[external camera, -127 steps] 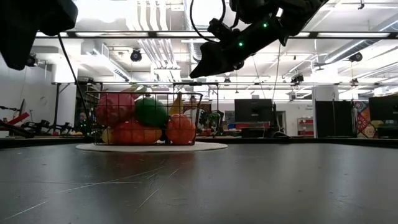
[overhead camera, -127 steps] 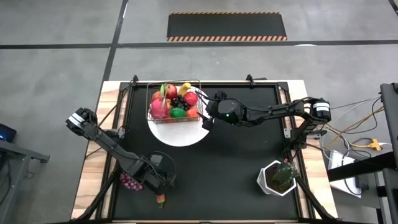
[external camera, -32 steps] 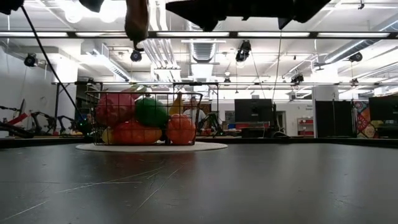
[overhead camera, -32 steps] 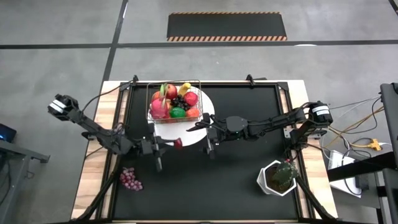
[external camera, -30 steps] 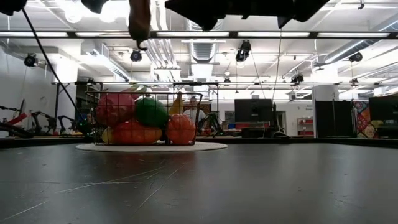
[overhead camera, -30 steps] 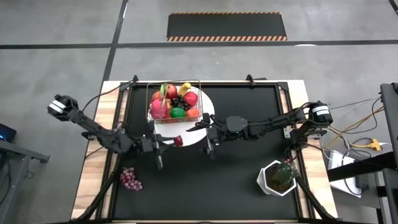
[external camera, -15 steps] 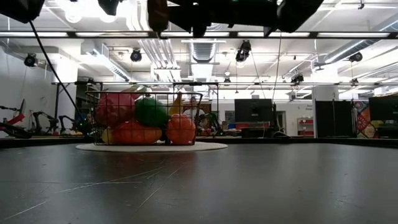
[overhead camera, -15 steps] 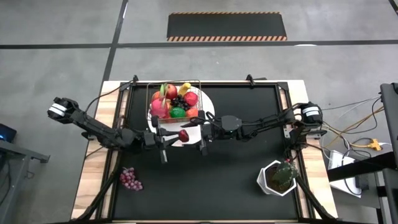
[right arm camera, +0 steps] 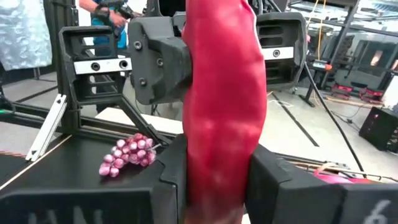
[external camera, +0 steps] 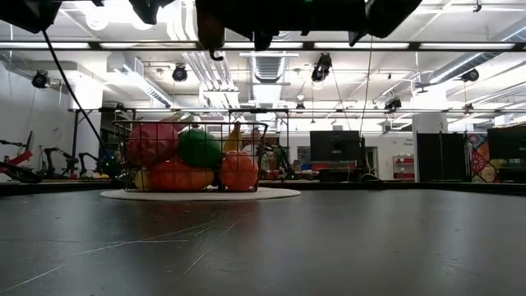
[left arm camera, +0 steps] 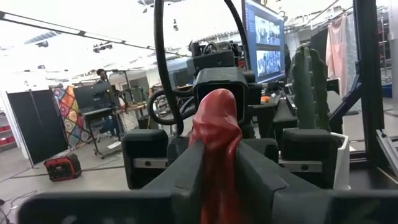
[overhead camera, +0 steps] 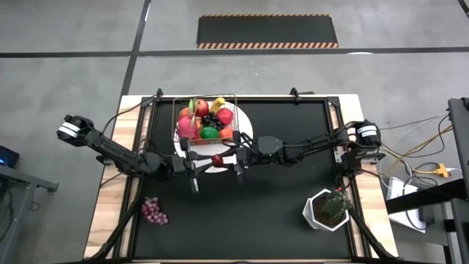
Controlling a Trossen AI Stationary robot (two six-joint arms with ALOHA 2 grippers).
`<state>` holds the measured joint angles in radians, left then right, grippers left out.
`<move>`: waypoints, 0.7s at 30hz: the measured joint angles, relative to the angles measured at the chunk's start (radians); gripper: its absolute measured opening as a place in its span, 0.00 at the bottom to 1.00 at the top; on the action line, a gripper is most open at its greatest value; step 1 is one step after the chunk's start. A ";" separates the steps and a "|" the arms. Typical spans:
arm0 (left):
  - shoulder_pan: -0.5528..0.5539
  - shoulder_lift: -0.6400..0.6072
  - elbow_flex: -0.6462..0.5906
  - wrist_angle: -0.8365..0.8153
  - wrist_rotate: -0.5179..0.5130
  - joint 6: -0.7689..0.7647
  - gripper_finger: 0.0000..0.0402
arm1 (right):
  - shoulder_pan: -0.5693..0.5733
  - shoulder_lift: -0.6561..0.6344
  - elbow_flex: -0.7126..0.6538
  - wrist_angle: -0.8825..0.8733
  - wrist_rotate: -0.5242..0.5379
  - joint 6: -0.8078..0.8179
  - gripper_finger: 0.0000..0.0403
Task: Build produce basket
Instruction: Put the red chili pepper into the wire basket
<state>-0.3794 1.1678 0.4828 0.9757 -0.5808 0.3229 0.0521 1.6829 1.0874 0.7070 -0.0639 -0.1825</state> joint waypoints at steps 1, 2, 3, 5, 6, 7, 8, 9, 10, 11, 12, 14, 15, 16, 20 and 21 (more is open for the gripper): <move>0.000 -0.002 0.000 0.000 0.000 0.000 0.16 | 0.000 0.000 0.002 -0.005 0.001 0.000 0.23; 0.000 -0.003 0.000 -0.001 -0.002 0.000 0.19 | 0.000 0.000 0.004 -0.012 0.003 -0.002 0.23; 0.000 -0.004 0.000 -0.002 -0.002 0.000 0.23 | 0.000 -0.002 0.007 -0.021 0.004 -0.006 0.23; 0.000 -0.011 0.000 -0.022 -0.002 0.009 0.31 | 0.000 -0.006 0.008 -0.046 0.006 -0.014 0.23; 0.000 -0.019 0.000 -0.041 -0.002 0.021 0.35 | 0.000 -0.006 0.013 -0.066 0.013 -0.015 0.23; 0.000 -0.026 0.000 -0.059 -0.003 0.028 0.39 | -0.001 -0.007 0.022 -0.091 0.021 -0.016 0.23; 0.001 -0.036 0.000 -0.078 -0.004 0.032 0.43 | -0.004 -0.009 0.034 -0.123 0.033 -0.016 0.23; 0.001 -0.049 0.000 -0.106 -0.011 0.038 0.47 | -0.005 -0.011 0.051 -0.160 0.047 -0.019 0.23; 0.000 -0.065 0.000 -0.130 -0.027 0.053 0.50 | -0.008 -0.012 0.070 -0.202 0.067 -0.022 0.23; 0.000 -0.084 0.000 -0.155 -0.038 0.068 0.52 | -0.011 -0.013 0.089 -0.244 0.090 -0.027 0.24; 0.000 -0.109 0.000 -0.184 -0.052 0.081 0.54 | -0.016 -0.013 0.109 -0.298 0.116 -0.031 0.25; 0.000 -0.160 0.000 -0.259 -0.061 0.102 0.57 | -0.027 -0.013 0.142 -0.390 0.162 -0.041 0.25; 0.000 -0.188 0.000 -0.303 -0.063 0.105 0.58 | -0.033 -0.013 0.155 -0.432 0.182 -0.046 0.25; 0.000 -0.216 0.000 -0.350 -0.064 0.107 0.59 | -0.039 -0.013 0.167 -0.466 0.198 -0.050 0.25; 0.000 -0.339 0.000 -0.516 -0.098 0.111 0.59 | -0.080 -0.013 0.209 -0.557 0.233 -0.066 0.26; 0.000 -0.366 0.000 -0.550 -0.121 0.113 0.59 | -0.094 -0.013 0.212 -0.569 0.237 -0.066 0.26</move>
<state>-0.3791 0.8017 0.4829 0.4258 -0.7016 0.4354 -0.0422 1.6699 1.2990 0.1376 0.1731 -0.2489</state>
